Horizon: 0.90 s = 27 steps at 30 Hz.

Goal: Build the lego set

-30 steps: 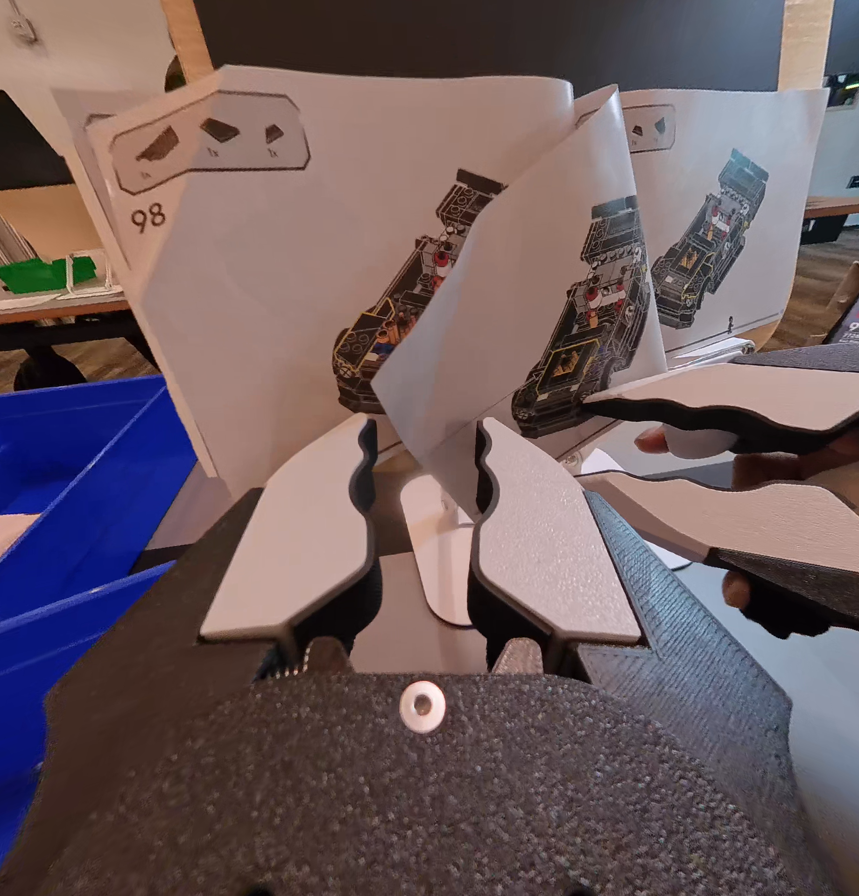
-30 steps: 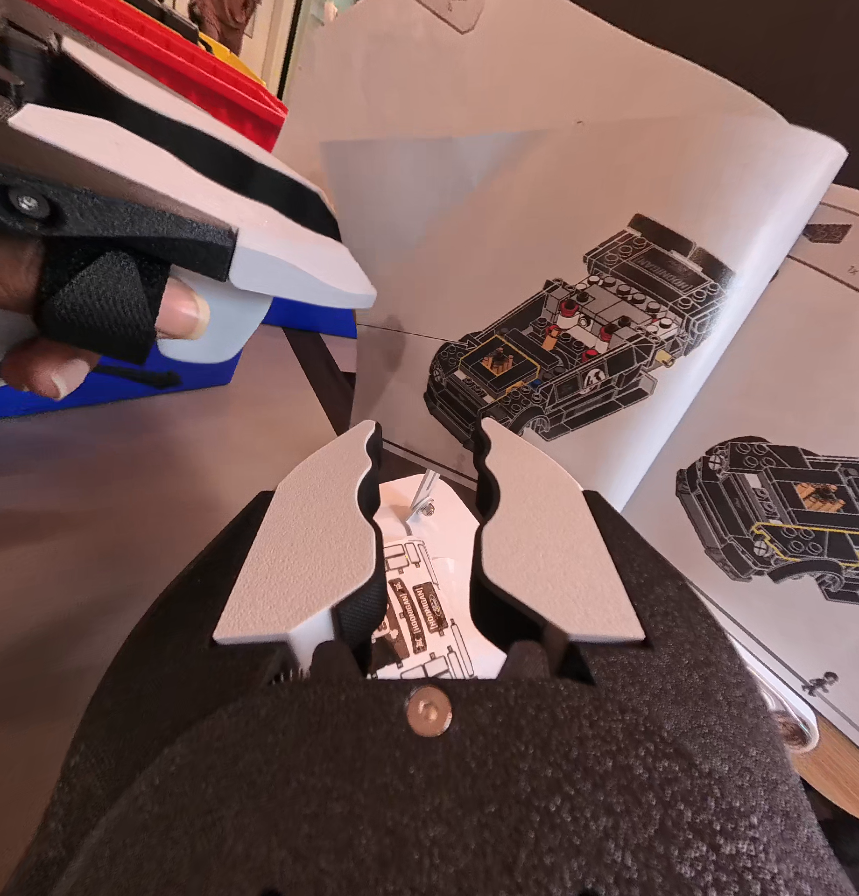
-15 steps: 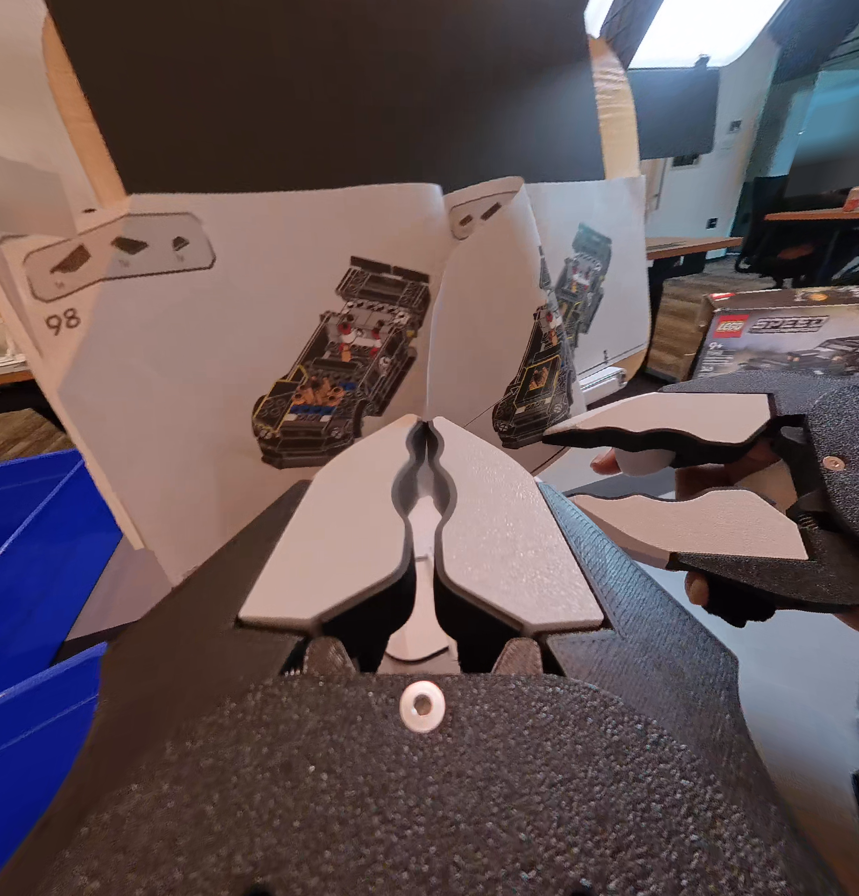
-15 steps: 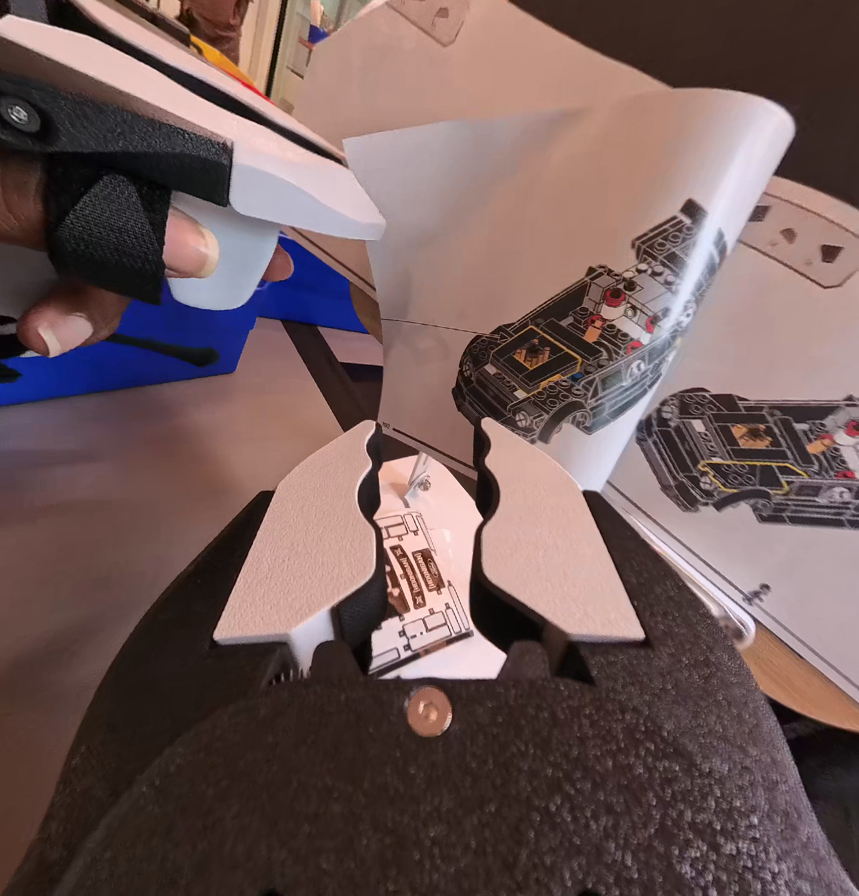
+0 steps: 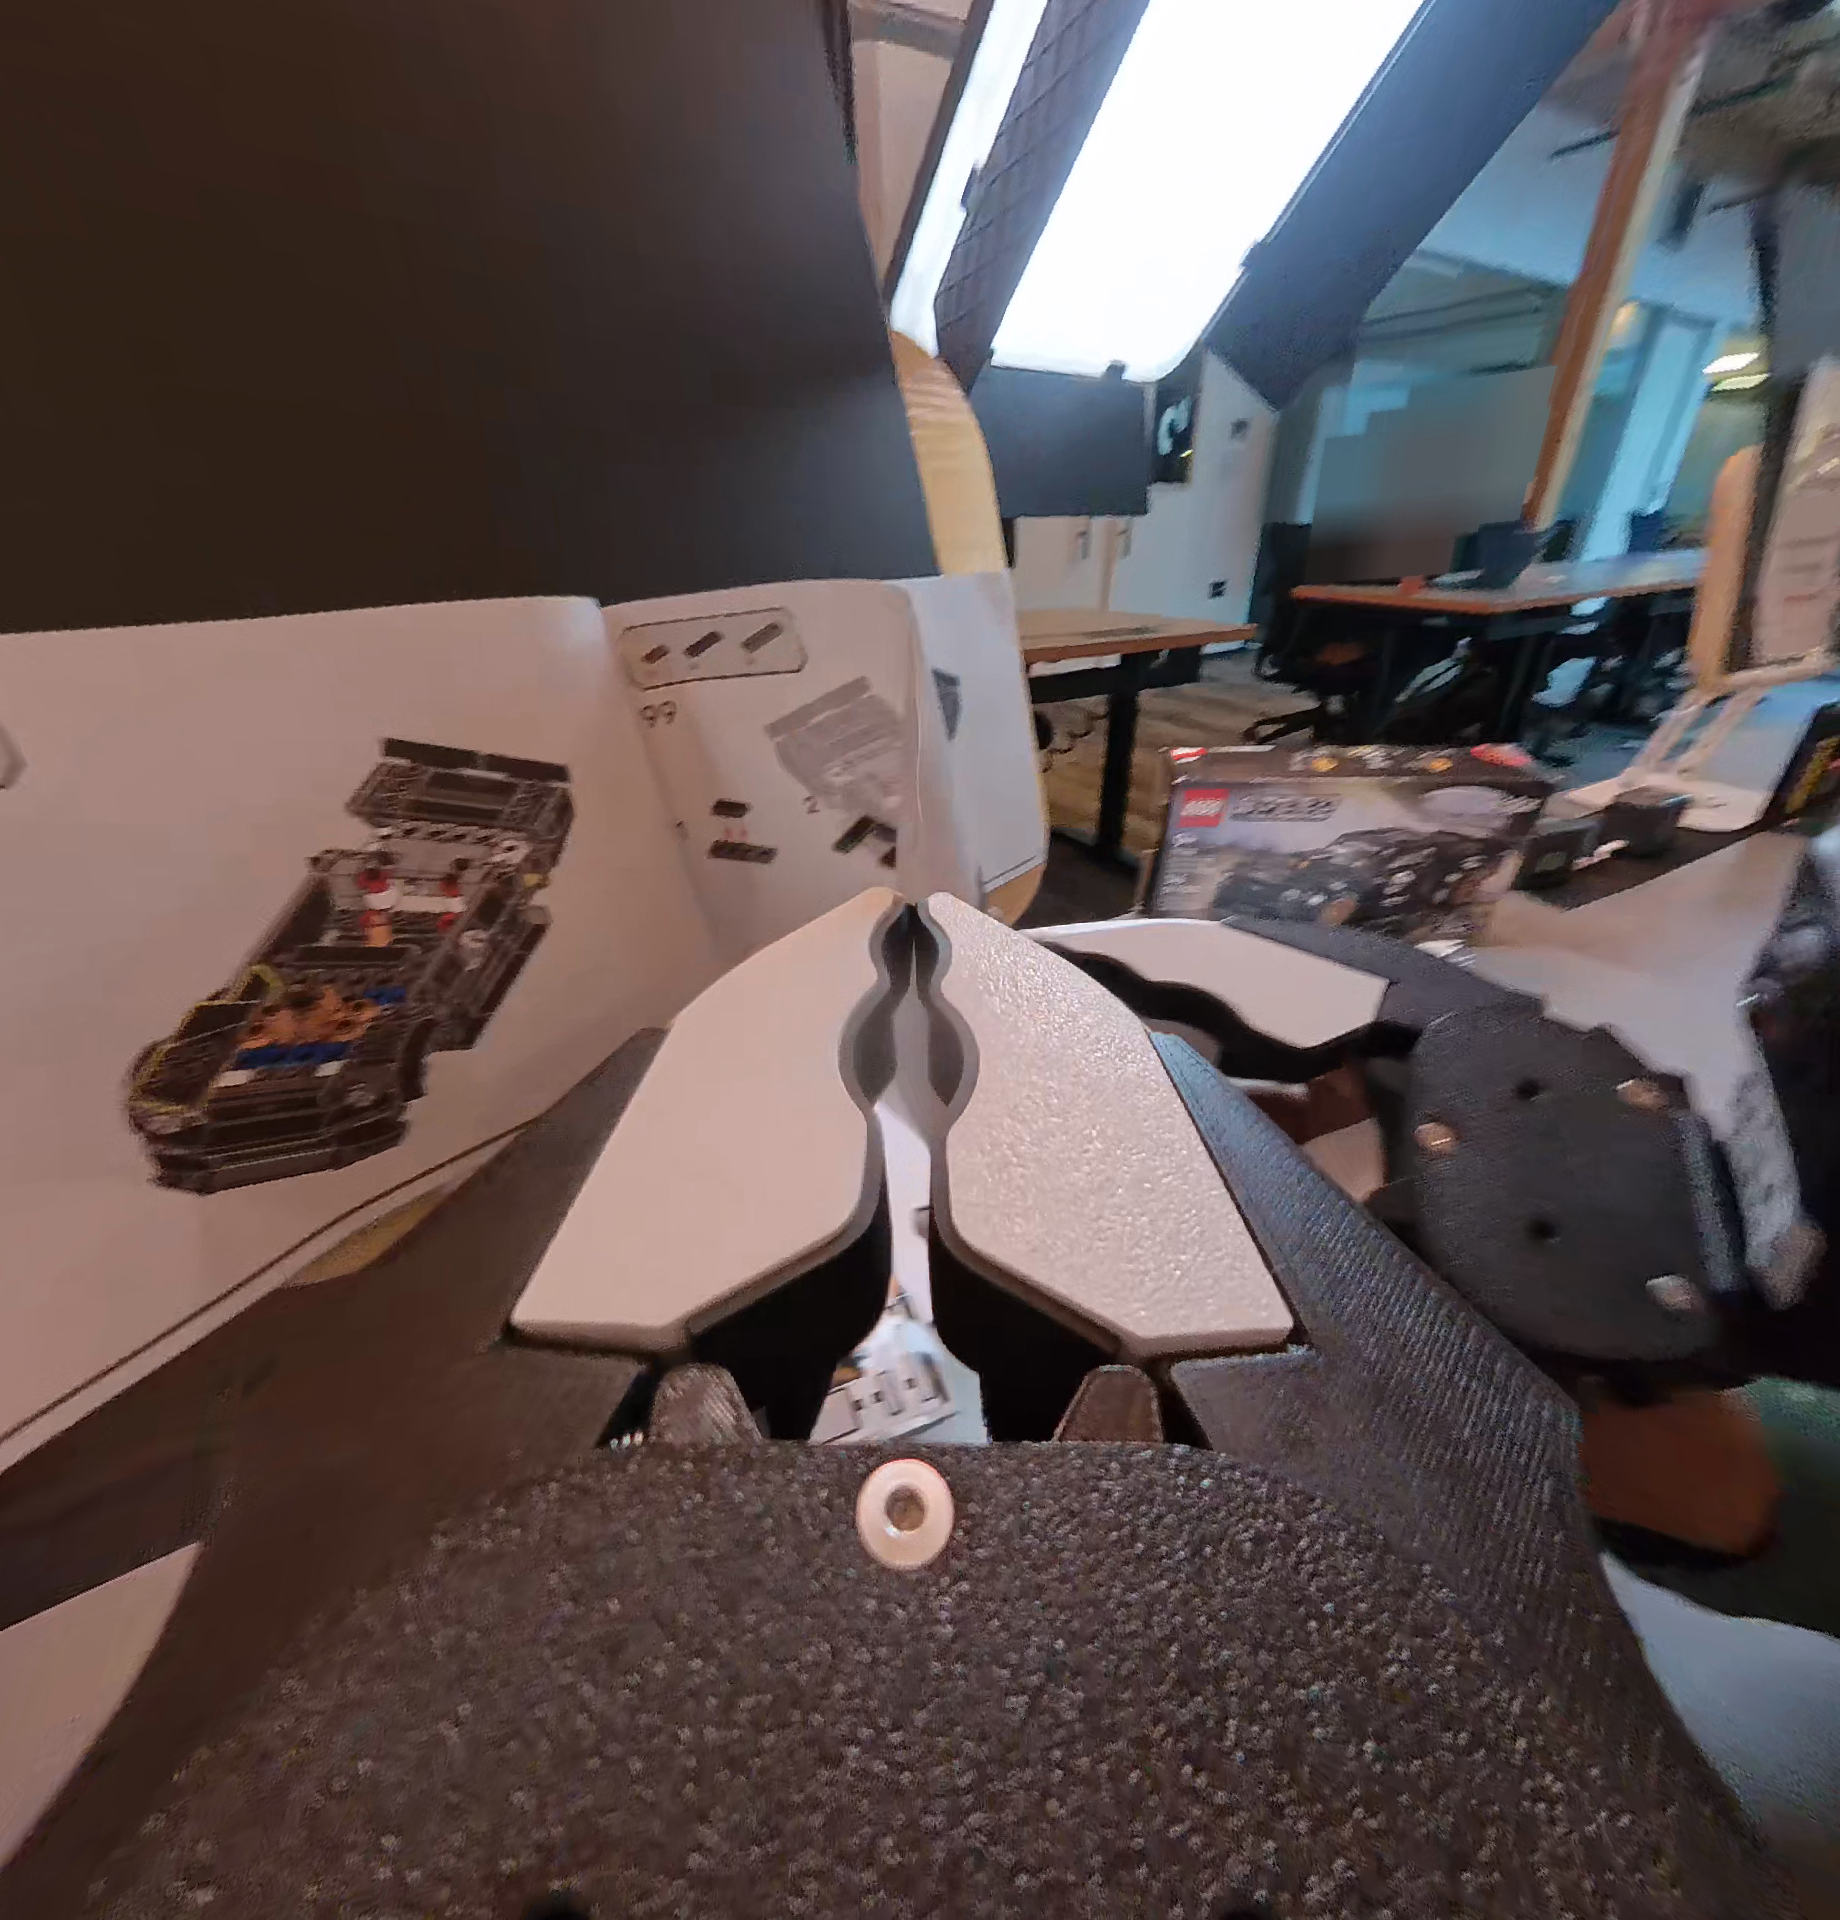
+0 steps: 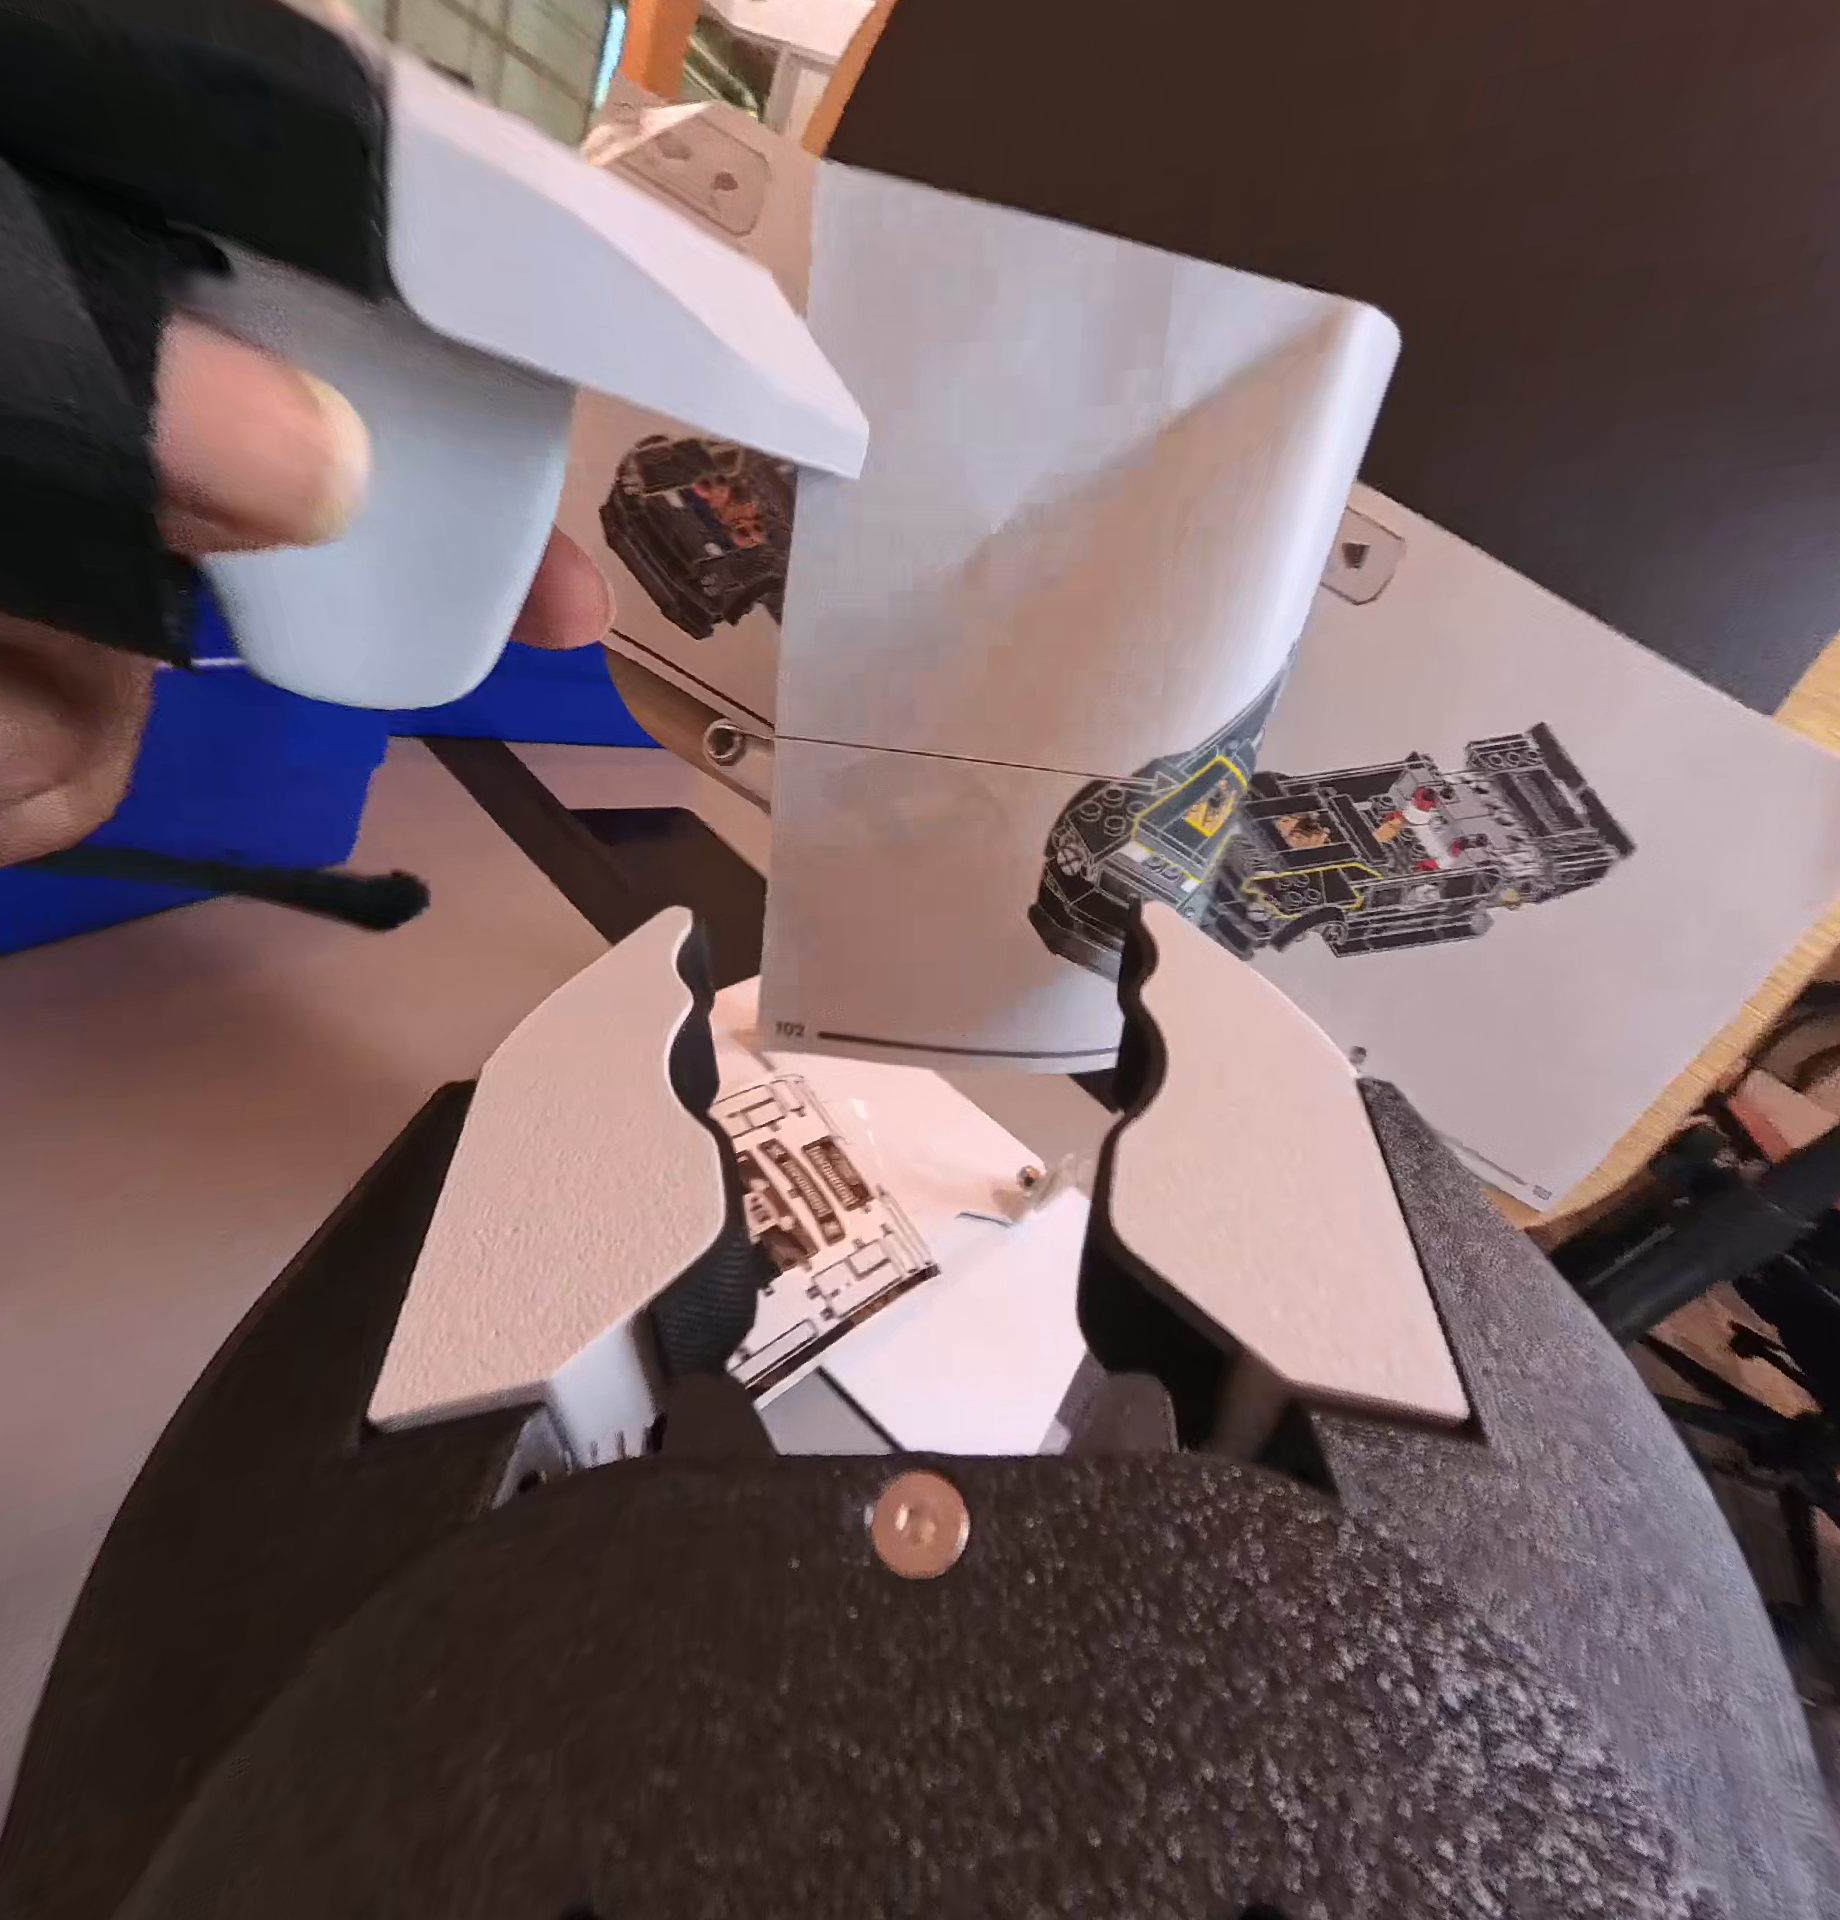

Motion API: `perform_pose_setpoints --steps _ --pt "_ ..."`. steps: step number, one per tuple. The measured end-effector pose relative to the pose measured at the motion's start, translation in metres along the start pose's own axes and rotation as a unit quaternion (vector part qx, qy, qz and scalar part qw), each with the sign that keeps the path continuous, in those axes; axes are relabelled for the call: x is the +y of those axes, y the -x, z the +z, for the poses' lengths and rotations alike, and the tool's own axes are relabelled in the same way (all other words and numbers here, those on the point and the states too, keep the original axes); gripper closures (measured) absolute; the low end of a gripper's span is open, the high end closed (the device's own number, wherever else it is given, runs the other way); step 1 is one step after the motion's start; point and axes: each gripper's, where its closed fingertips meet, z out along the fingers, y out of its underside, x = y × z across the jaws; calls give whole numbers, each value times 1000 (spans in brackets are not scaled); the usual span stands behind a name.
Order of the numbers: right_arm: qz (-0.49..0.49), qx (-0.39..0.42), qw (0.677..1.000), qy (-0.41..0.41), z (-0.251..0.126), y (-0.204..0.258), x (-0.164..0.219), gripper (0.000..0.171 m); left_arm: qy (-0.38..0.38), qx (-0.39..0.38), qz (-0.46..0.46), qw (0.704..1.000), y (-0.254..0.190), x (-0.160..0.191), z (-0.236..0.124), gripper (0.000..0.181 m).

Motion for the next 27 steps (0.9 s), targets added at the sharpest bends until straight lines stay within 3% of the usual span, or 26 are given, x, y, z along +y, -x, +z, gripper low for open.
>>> perform_pose_setpoints --steps 2,6,8,12,17,20,23,27 --pt "-18 36 999 -17 -2 -8 -6 98 -7 25 -25 999 -13 -4 1 181" --pt "-52 77 994 -57 -15 -24 -21 126 -17 50 -44 998 -32 -8 4 181" --pt "-58 94 992 -66 -21 -36 -22 145 -26 32 -24 999 -30 -11 3 172" --pt "-20 116 992 -47 -19 -81 -7 158 -28 -7 27 999 -18 -17 -1 163" --pt "82 135 987 17 11 -161 39 156 -1 -31 54 998 -4 -8 -1 165" --pt "115 137 982 67 29 -193 70 144 14 -31 53 998 1 -1 1 166" --pt "135 175 973 65 20 -216 70 142 34 -46 64 996 11 6 1 166" --pt "123 194 973 5 -8 -203 41 149 39 -82 69 993 30 16 1 169"
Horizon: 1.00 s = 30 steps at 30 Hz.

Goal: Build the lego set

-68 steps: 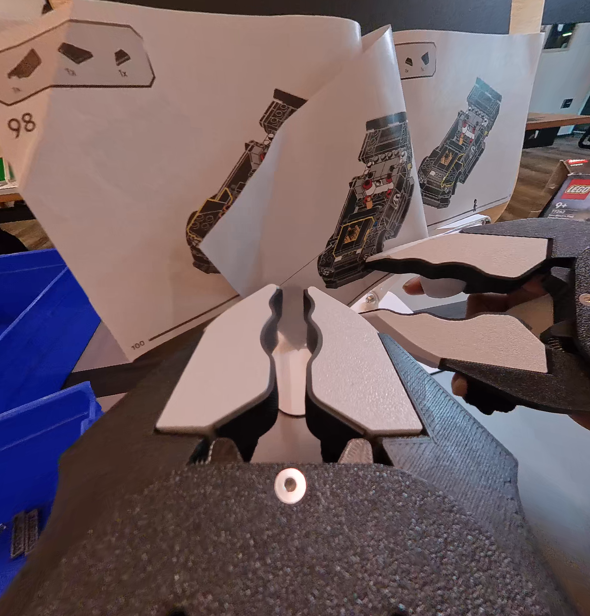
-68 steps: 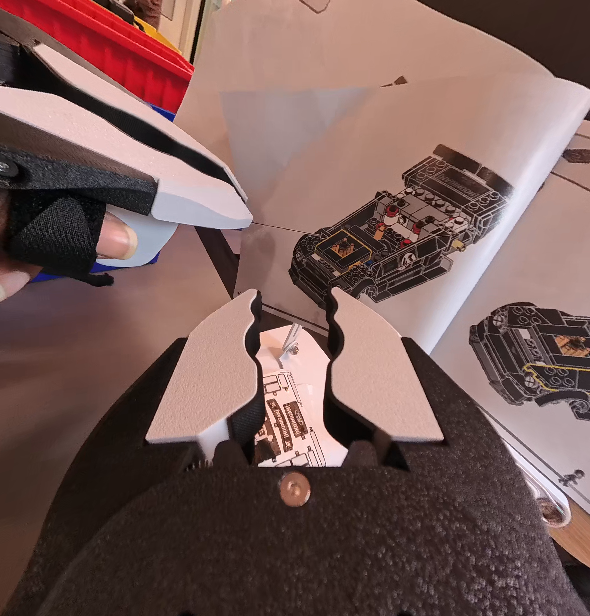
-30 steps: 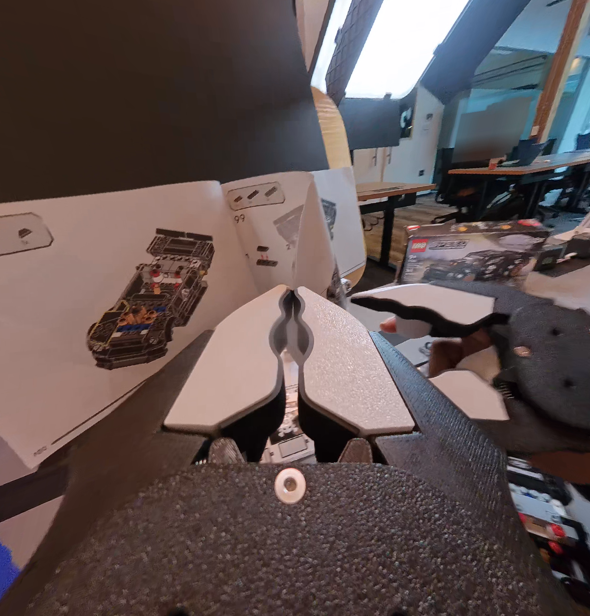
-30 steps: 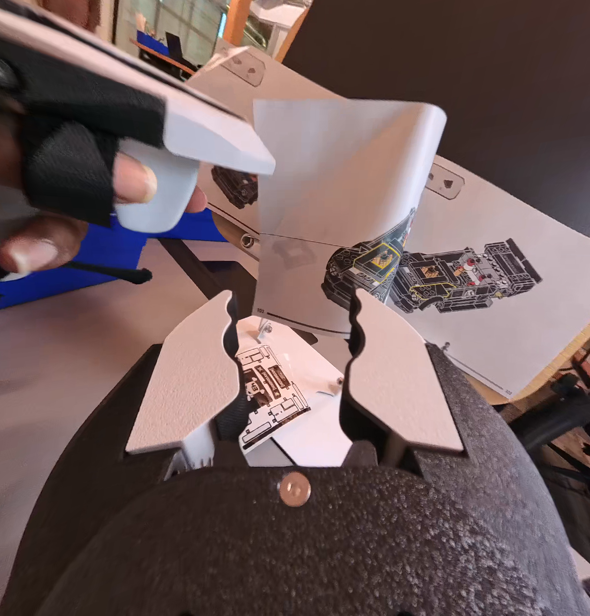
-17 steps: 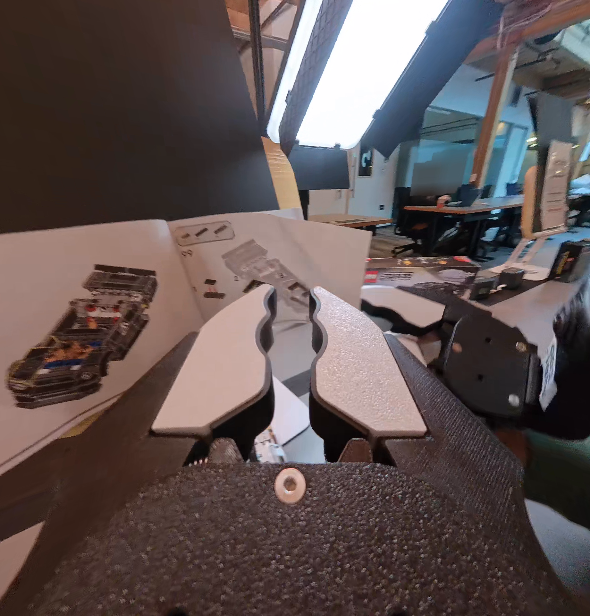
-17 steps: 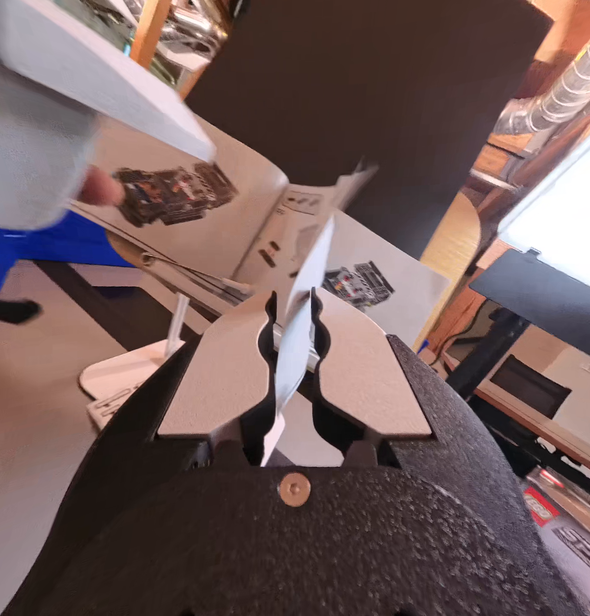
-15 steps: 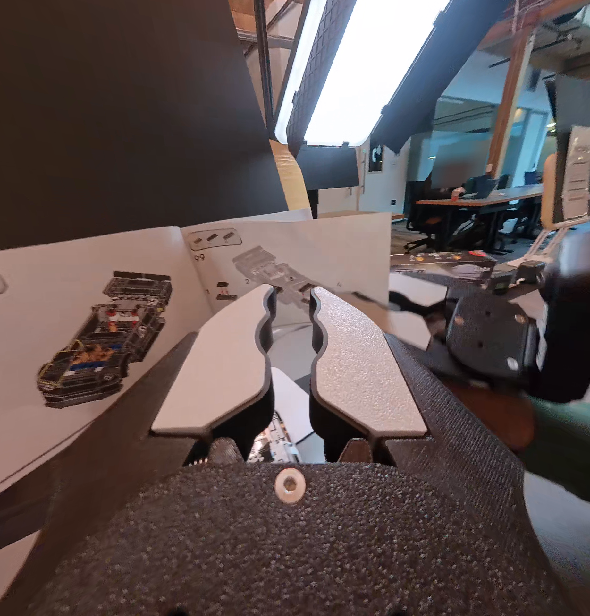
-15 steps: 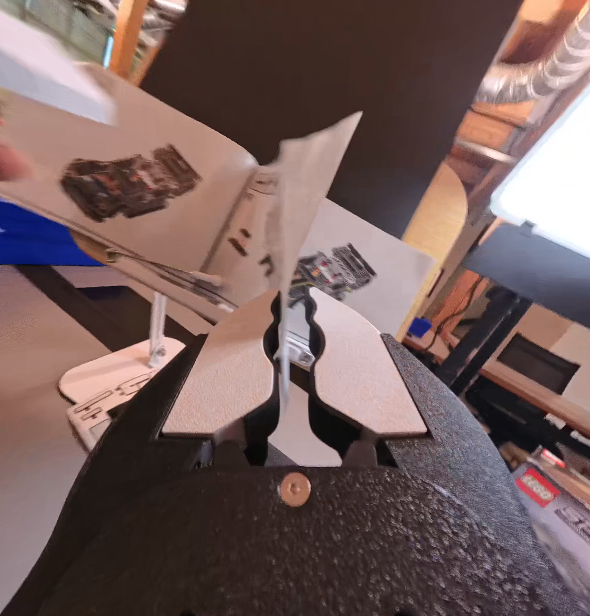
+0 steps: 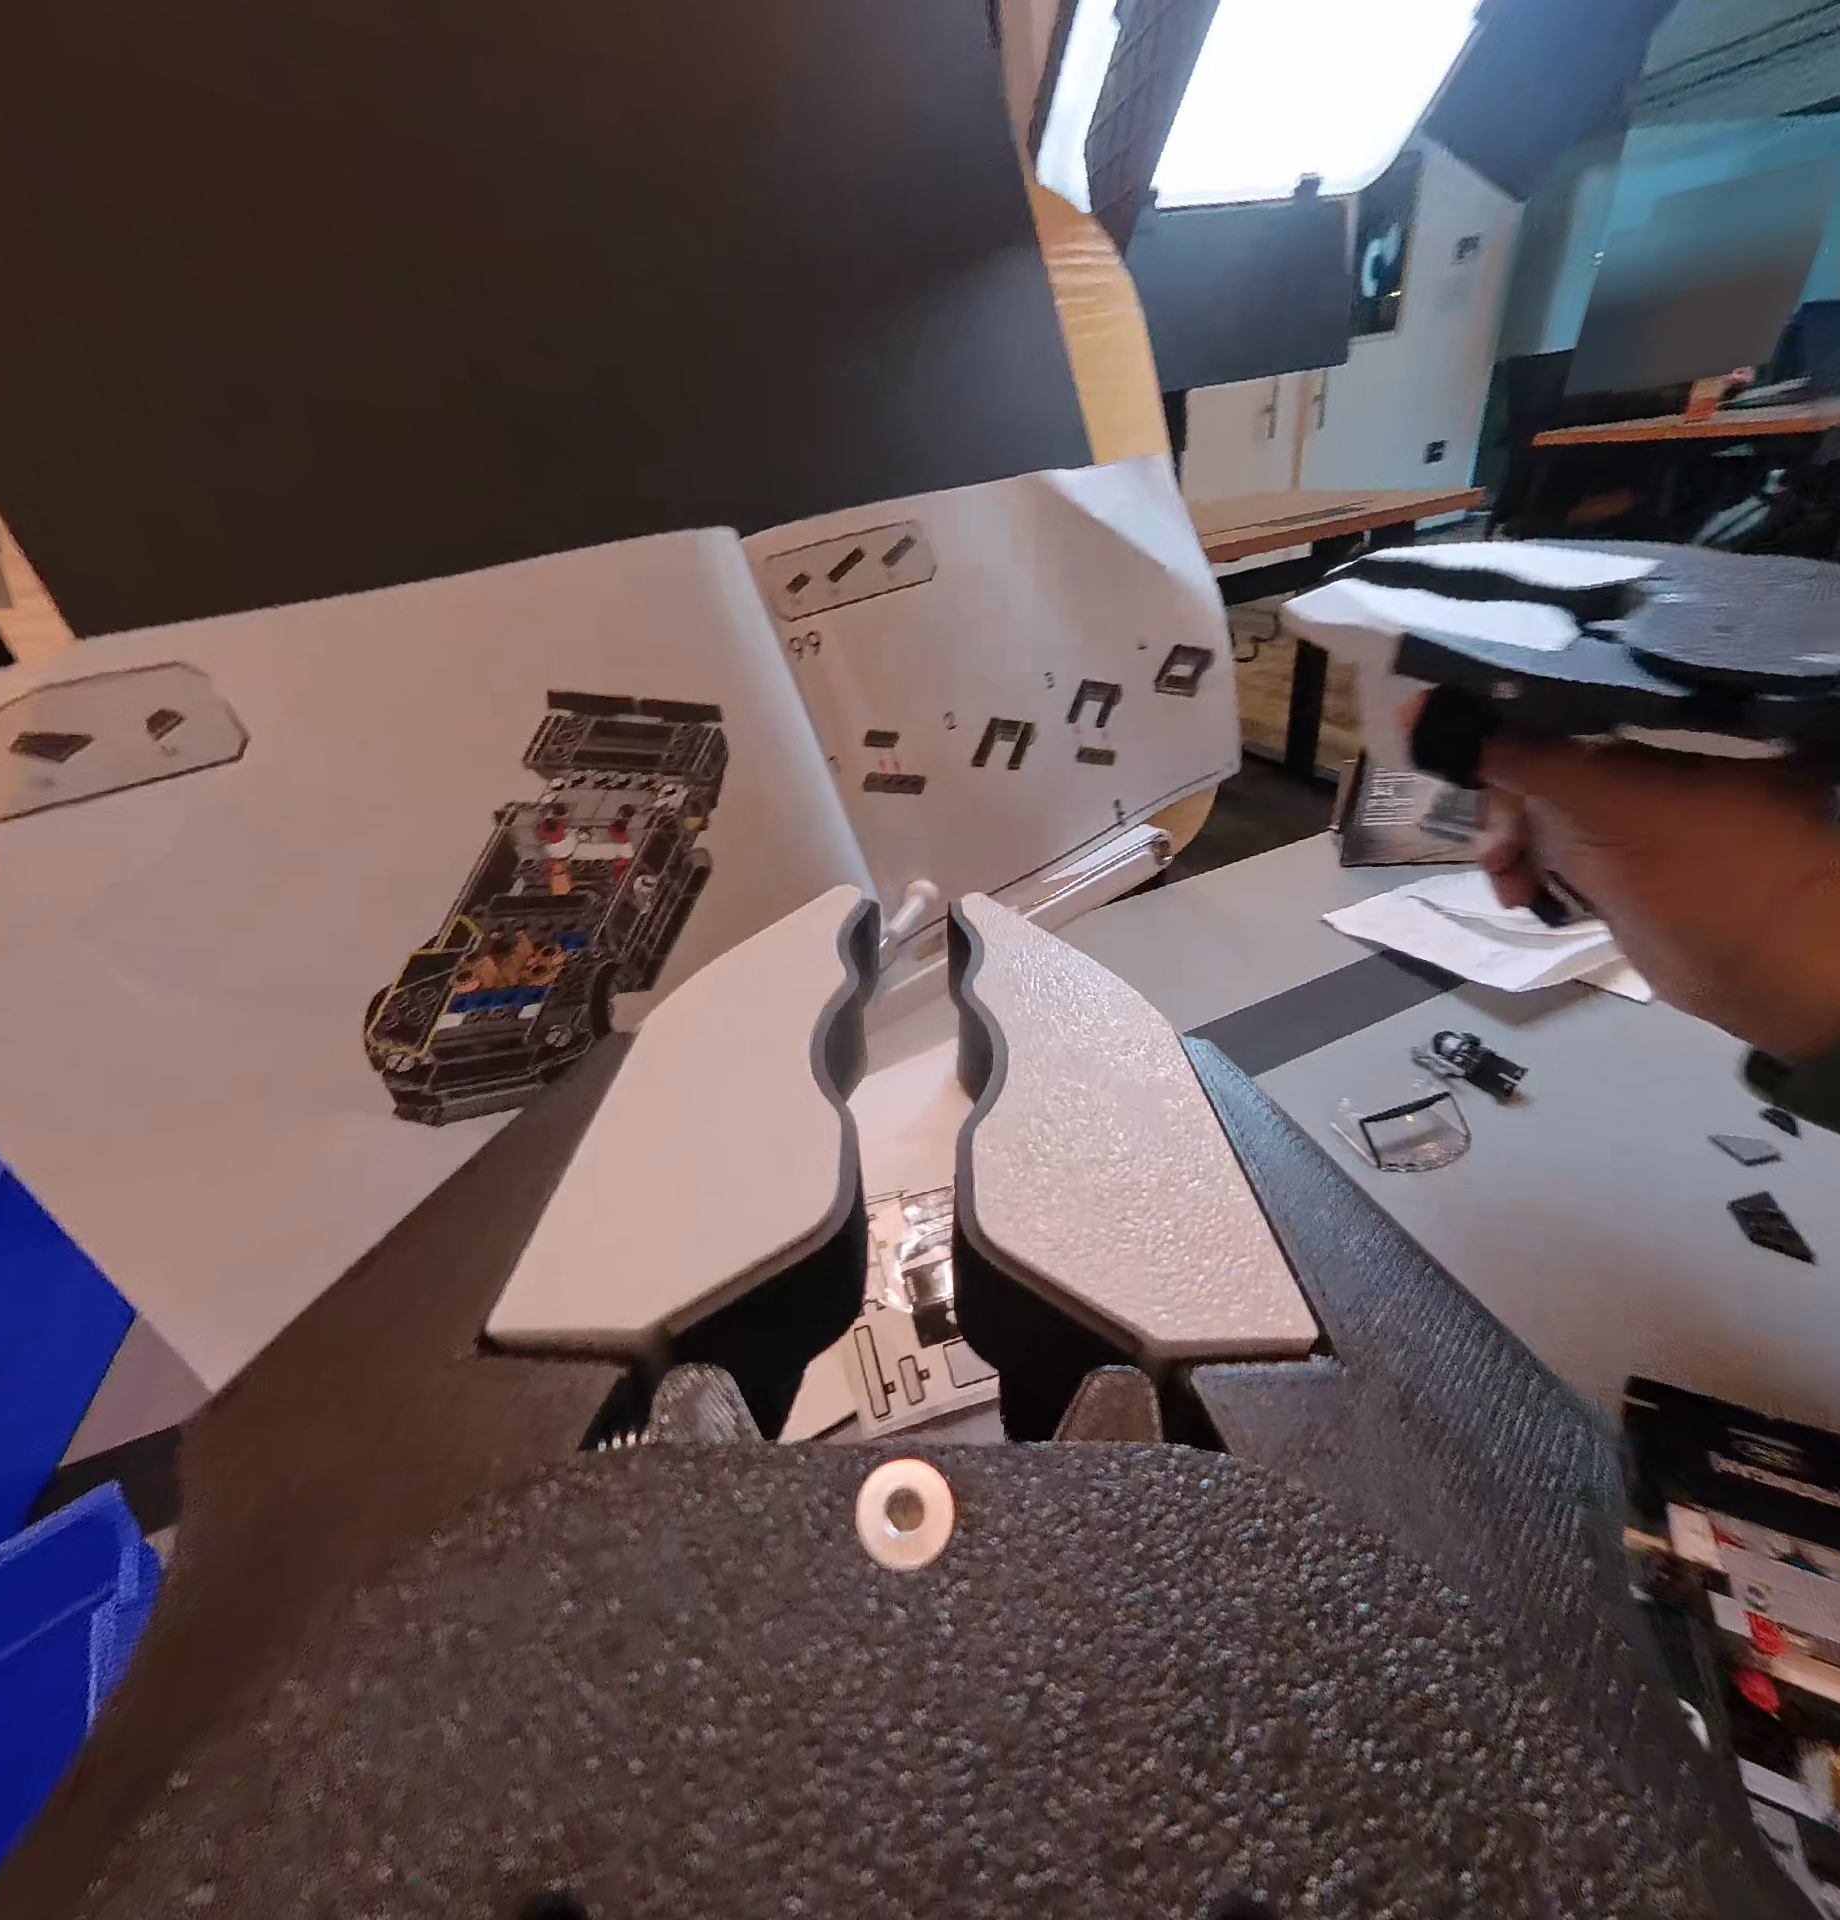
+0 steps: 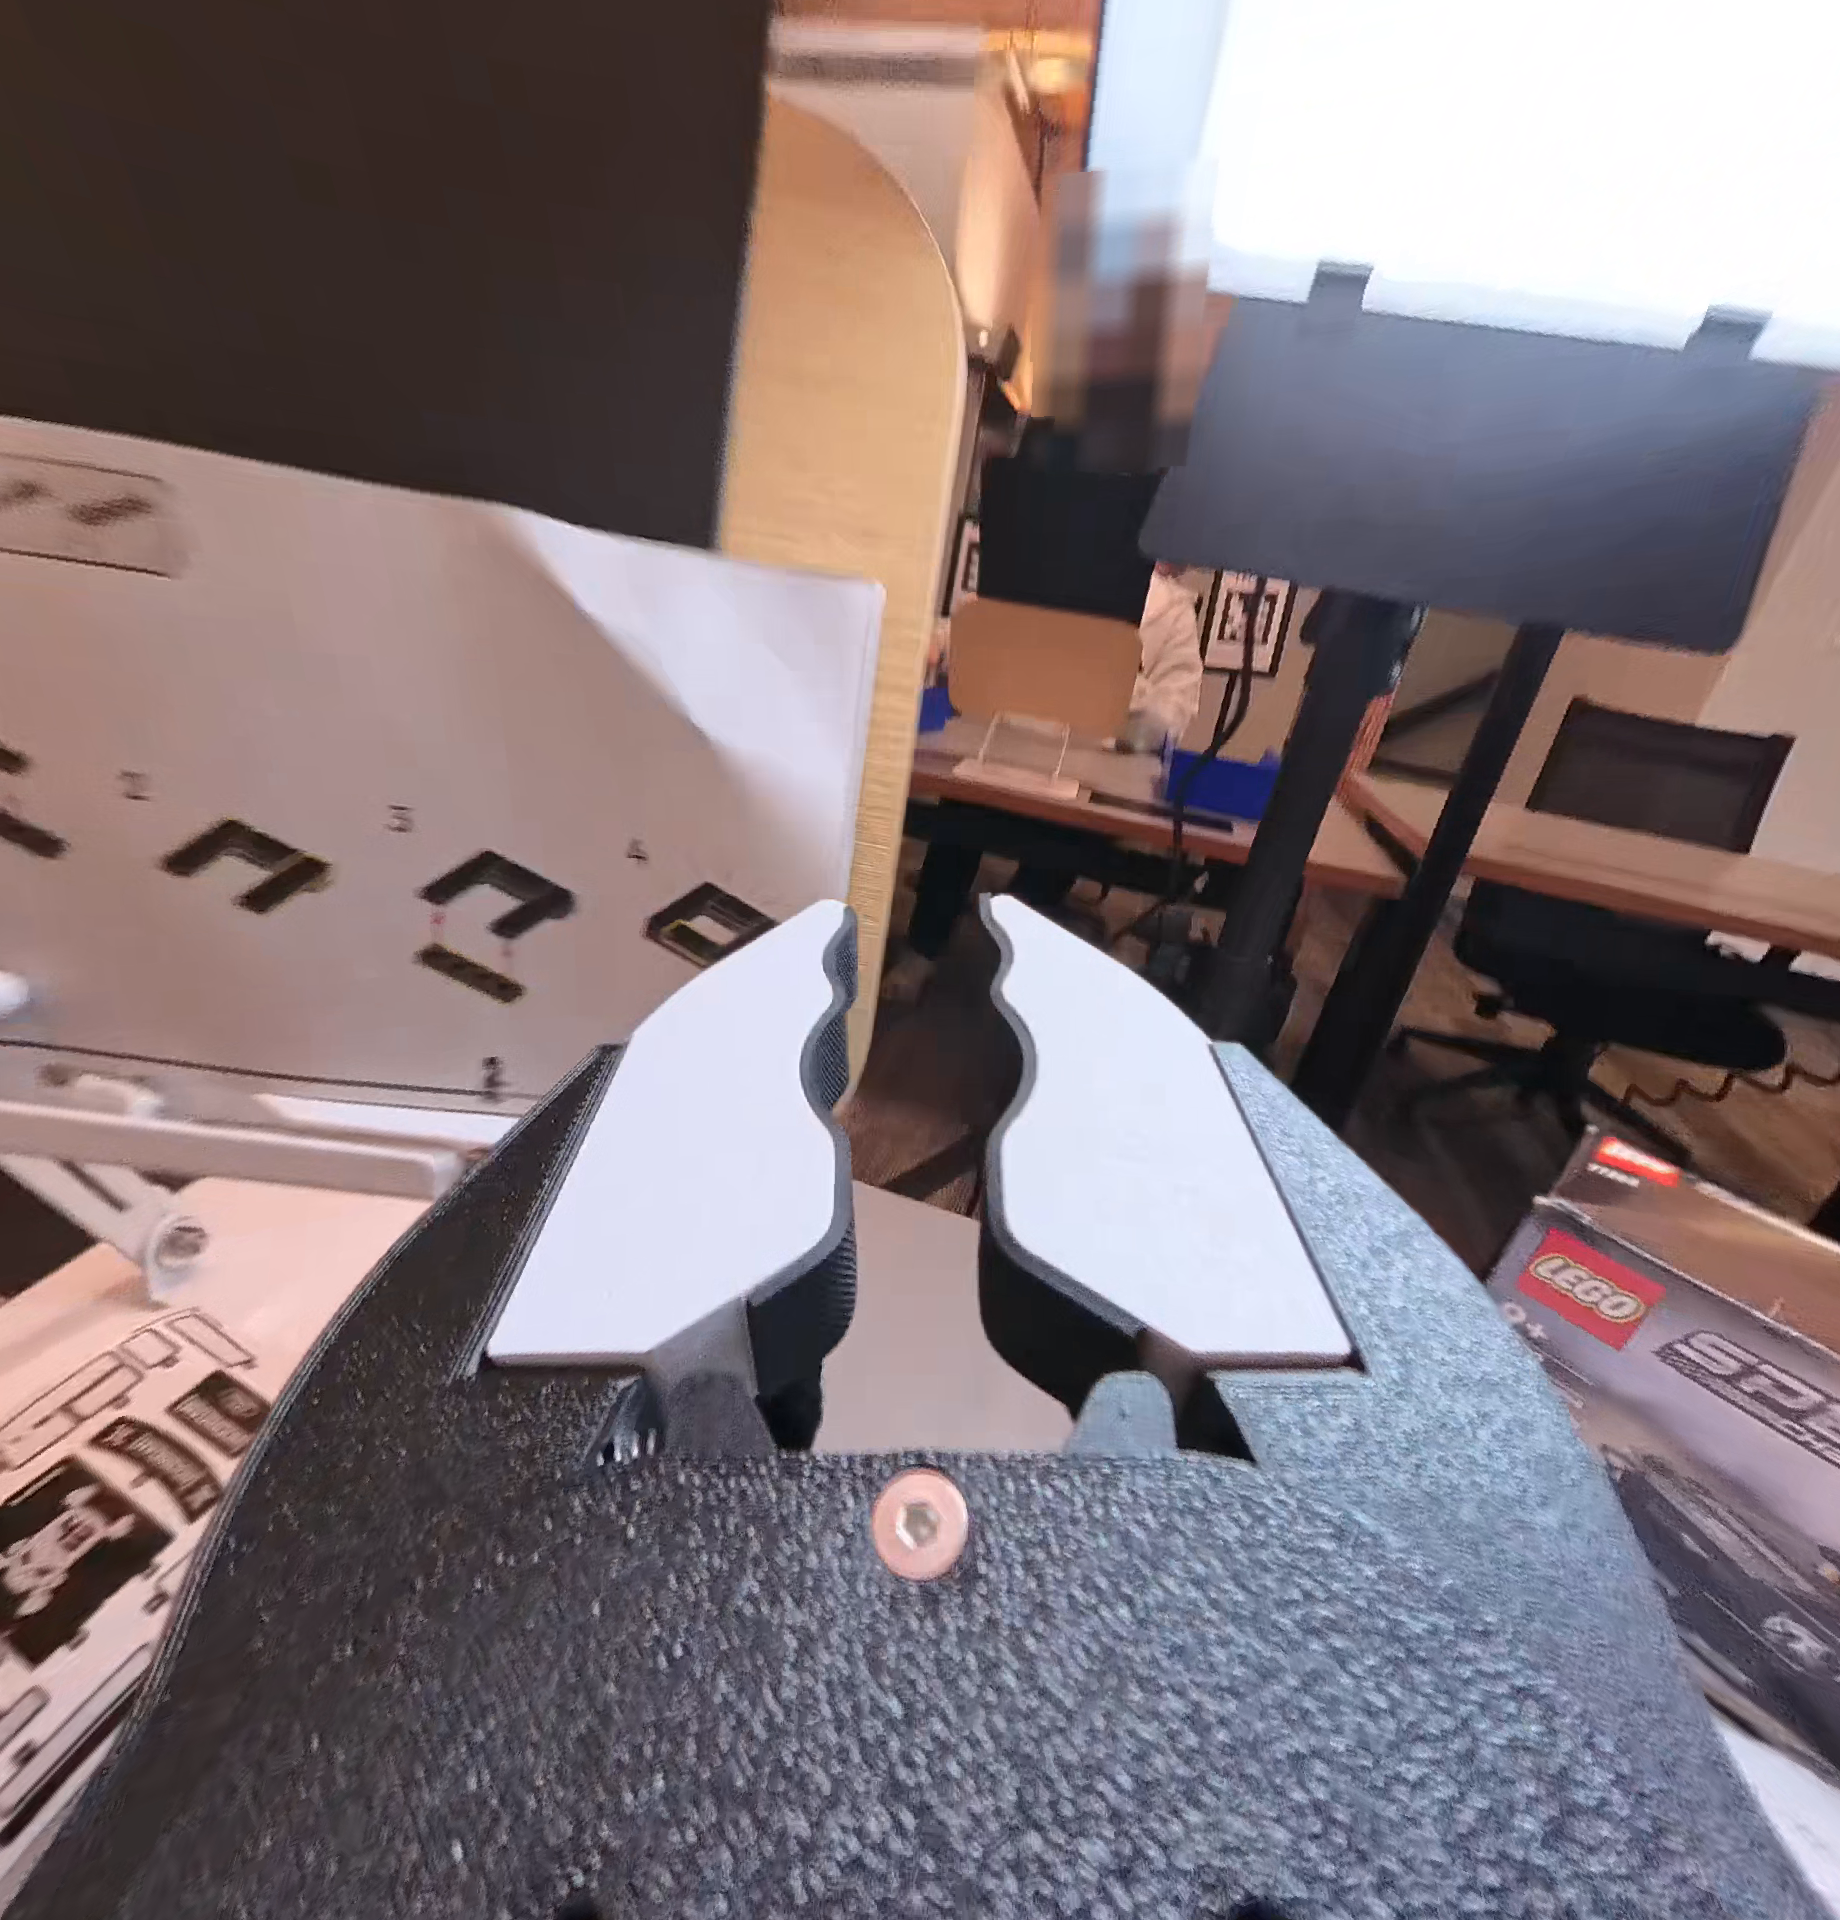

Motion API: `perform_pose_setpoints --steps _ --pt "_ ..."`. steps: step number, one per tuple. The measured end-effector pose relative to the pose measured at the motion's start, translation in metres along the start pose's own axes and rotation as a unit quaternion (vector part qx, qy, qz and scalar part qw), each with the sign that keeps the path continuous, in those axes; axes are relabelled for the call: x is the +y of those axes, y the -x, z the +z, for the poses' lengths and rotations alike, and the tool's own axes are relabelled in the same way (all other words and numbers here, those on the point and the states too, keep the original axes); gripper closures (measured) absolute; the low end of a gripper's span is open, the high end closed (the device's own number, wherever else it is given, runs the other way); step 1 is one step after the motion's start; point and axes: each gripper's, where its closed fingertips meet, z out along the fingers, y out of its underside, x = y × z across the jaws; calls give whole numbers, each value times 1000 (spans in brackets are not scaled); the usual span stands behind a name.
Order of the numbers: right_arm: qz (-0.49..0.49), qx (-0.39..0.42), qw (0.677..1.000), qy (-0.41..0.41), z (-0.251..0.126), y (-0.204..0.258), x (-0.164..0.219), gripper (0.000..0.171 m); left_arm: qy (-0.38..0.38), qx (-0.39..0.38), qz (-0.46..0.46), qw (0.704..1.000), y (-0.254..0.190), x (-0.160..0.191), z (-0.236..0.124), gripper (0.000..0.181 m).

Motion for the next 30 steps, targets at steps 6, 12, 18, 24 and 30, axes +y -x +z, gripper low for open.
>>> perform_pose_setpoints --steps 6,12,18,24,30 --pt "-10 -47 998 -37 -54 45 -20 169 7 -31 -7 999 14 13 2 172" --pt "-6 -126 992 12 -105 82 -9 171 2 -50 -16 999 25 20 0 181" --pt "3 -162 986 41 -126 105 7 171 8 -49 -21 999 24 26 4 181" --pt "31 -163 986 19 -104 125 -11 171 -6 -46 4 999 13 20 4 181" --pt "32 -169 985 -16 -66 142 -48 171 -15 -49 12 999 14 10 -1 181"
